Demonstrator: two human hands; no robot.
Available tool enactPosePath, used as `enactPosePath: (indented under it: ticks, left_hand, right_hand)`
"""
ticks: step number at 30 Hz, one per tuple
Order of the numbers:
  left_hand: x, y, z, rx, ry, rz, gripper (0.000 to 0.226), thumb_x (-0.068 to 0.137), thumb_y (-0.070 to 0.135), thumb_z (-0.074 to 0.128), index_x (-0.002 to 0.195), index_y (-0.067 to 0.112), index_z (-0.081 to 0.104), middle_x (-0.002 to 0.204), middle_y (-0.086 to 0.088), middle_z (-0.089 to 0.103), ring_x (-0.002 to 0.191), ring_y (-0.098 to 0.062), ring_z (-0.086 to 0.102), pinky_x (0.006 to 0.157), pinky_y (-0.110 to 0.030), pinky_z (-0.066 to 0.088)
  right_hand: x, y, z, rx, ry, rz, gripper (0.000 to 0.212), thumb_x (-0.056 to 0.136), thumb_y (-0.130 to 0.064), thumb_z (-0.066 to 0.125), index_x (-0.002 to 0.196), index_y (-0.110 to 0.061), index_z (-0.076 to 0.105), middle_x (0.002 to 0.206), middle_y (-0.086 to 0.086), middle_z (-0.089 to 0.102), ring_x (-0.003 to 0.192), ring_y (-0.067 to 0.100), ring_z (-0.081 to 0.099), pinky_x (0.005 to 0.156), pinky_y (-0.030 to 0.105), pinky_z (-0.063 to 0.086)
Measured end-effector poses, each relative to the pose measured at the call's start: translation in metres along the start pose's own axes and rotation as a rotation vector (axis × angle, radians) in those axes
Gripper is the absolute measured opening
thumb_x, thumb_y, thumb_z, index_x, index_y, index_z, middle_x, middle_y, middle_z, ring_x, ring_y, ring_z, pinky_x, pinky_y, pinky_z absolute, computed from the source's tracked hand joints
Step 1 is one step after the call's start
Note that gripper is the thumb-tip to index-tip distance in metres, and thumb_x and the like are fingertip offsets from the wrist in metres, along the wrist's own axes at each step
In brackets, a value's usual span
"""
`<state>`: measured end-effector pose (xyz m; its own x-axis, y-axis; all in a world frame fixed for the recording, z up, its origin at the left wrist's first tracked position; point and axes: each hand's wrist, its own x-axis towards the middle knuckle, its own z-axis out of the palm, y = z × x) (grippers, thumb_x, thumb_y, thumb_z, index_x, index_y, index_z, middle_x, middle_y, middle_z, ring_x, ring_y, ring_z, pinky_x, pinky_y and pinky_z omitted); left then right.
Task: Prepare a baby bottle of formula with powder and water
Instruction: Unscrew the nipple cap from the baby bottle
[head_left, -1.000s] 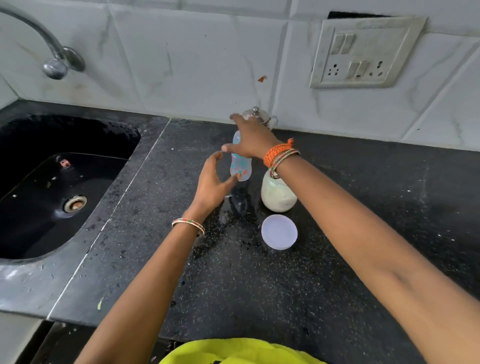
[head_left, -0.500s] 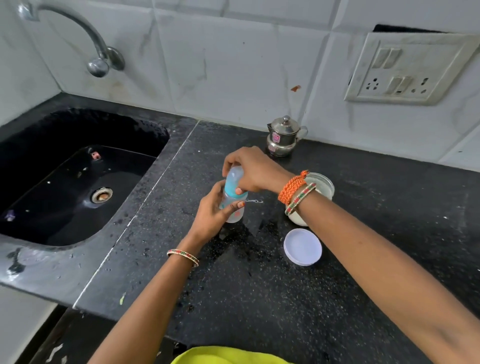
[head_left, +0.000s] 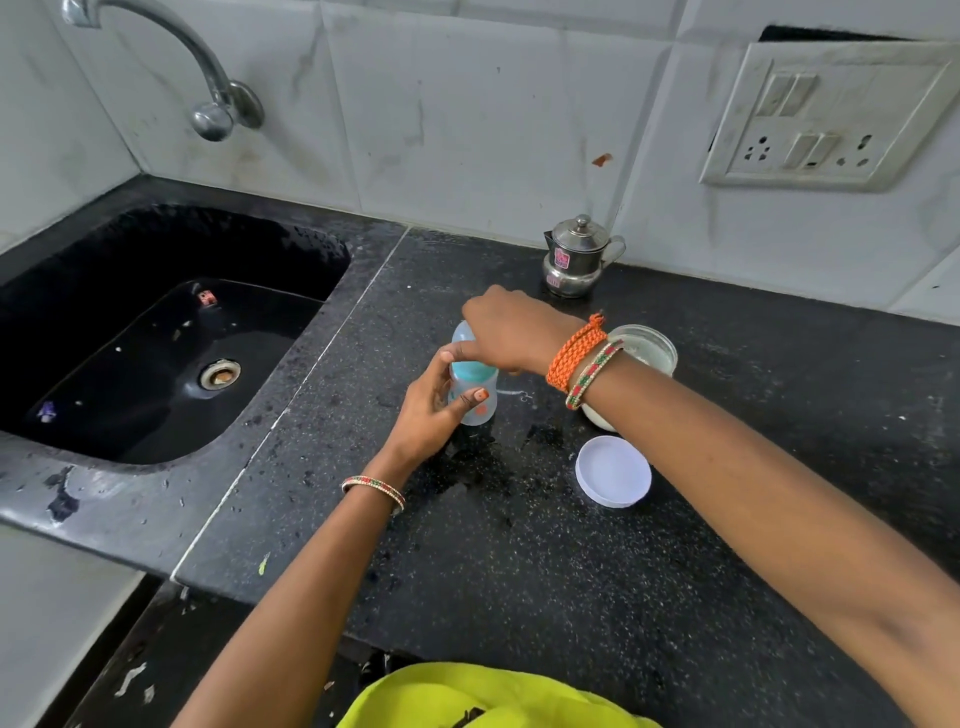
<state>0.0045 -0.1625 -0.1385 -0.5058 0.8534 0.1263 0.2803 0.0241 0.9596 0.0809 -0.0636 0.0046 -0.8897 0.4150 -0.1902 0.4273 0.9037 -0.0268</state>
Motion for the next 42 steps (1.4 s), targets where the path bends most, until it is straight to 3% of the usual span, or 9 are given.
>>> enactPosePath:
  ticks: [6, 11, 15, 19, 25, 29, 37, 40, 42]
  left_hand:
    - [-0.004, 0.002, 0.002, -0.023, -0.009, 0.033, 0.051, 0.081, 0.037, 0.063, 0.126, 0.040, 0.040, 0.121, 0.017, 0.057, 0.113, -0.001, 0.056, 0.096, -0.021, 0.045]
    - [-0.001, -0.002, -0.002, -0.043, -0.035, 0.019, 0.053, 0.082, 0.026, 0.062, 0.129, 0.031, 0.041, 0.126, 0.012, 0.055, 0.119, -0.003, 0.054, 0.105, -0.029, 0.041]
    - [0.000, -0.004, 0.000, -0.055, -0.033, 0.032, 0.050, 0.081, 0.030, 0.063, 0.125, 0.039, 0.042, 0.127, 0.007, 0.056, 0.121, -0.011, 0.053, 0.107, -0.035, 0.040]
    - [0.000, -0.003, 0.002, -0.065, -0.050, 0.038, 0.055, 0.083, 0.027, 0.062, 0.132, 0.032, 0.037, 0.129, 0.005, 0.054, 0.123, -0.011, 0.051, 0.107, -0.033, 0.039]
    - [-0.001, -0.003, 0.002, -0.056, -0.049, 0.042, 0.059, 0.082, 0.034, 0.063, 0.134, 0.029, 0.036, 0.128, 0.007, 0.055, 0.121, -0.008, 0.052, 0.105, -0.027, 0.040]
    - [-0.002, -0.006, 0.002, -0.057, -0.036, 0.049, 0.061, 0.080, 0.040, 0.062, 0.134, 0.032, 0.035, 0.129, 0.009, 0.054, 0.122, -0.007, 0.051, 0.104, -0.025, 0.040]
    - [-0.003, -0.006, 0.004, -0.076, -0.013, 0.053, 0.052, 0.082, 0.036, 0.062, 0.128, 0.044, 0.037, 0.128, 0.017, 0.053, 0.121, -0.004, 0.052, 0.101, -0.021, 0.040]
    - [-0.003, -0.008, 0.004, -0.085, -0.024, 0.056, 0.055, 0.082, 0.034, 0.063, 0.130, 0.039, 0.037, 0.129, 0.015, 0.053, 0.122, -0.004, 0.051, 0.102, -0.020, 0.040]
    - [-0.003, -0.010, 0.004, -0.088, -0.026, 0.051, 0.056, 0.083, 0.030, 0.063, 0.132, 0.035, 0.036, 0.129, 0.013, 0.053, 0.122, -0.005, 0.051, 0.103, -0.022, 0.040]
  right_hand:
    - [0.006, 0.002, -0.012, -0.021, -0.169, -0.204, 0.034, 0.090, -0.019, 0.061, 0.123, -0.016, 0.052, 0.116, 0.011, 0.054, 0.107, 0.031, 0.054, 0.076, 0.035, 0.042]
    - [0.008, 0.003, -0.021, 0.050, -0.093, -0.326, 0.034, 0.076, 0.013, 0.053, 0.076, -0.018, 0.067, 0.097, 0.002, 0.061, 0.095, 0.024, 0.059, 0.082, 0.042, 0.053]
    - [0.008, 0.025, -0.028, 0.195, -0.027, -0.264, 0.029, 0.076, 0.002, 0.064, 0.094, -0.020, 0.068, 0.111, 0.001, 0.063, 0.101, 0.018, 0.055, 0.088, 0.039, 0.050]
    - [0.002, 0.045, -0.024, 0.421, 0.061, -0.142, 0.036, 0.084, -0.010, 0.064, 0.116, -0.010, 0.048, 0.115, 0.012, 0.058, 0.091, 0.023, 0.059, 0.072, 0.030, 0.049]
    - [0.002, 0.056, -0.010, 0.642, 0.142, -0.053, 0.030, 0.086, -0.010, 0.064, 0.111, -0.012, 0.047, 0.113, 0.013, 0.057, 0.089, 0.025, 0.062, 0.070, 0.030, 0.052]
    - [0.008, 0.069, 0.010, 0.332, 0.314, 0.032, 0.030, 0.083, -0.009, 0.061, 0.112, -0.007, 0.052, 0.110, 0.017, 0.055, 0.099, 0.031, 0.054, 0.076, 0.029, 0.040]
    - [0.014, 0.069, 0.065, 0.182, 0.071, 0.097, 0.023, 0.078, 0.000, 0.053, 0.096, -0.013, 0.057, 0.108, 0.019, 0.058, 0.098, 0.039, 0.060, 0.070, 0.031, 0.040]
    - [0.015, 0.071, 0.070, 0.085, 0.011, 0.100, 0.030, 0.085, -0.007, 0.054, 0.115, -0.011, 0.055, 0.120, 0.019, 0.051, 0.115, 0.042, 0.051, 0.081, 0.040, 0.045]
    - [0.013, 0.065, 0.062, 0.091, 0.161, 0.090, 0.029, 0.094, -0.018, 0.050, 0.121, -0.009, 0.053, 0.123, 0.018, 0.049, 0.118, 0.040, 0.048, 0.088, 0.044, 0.046]
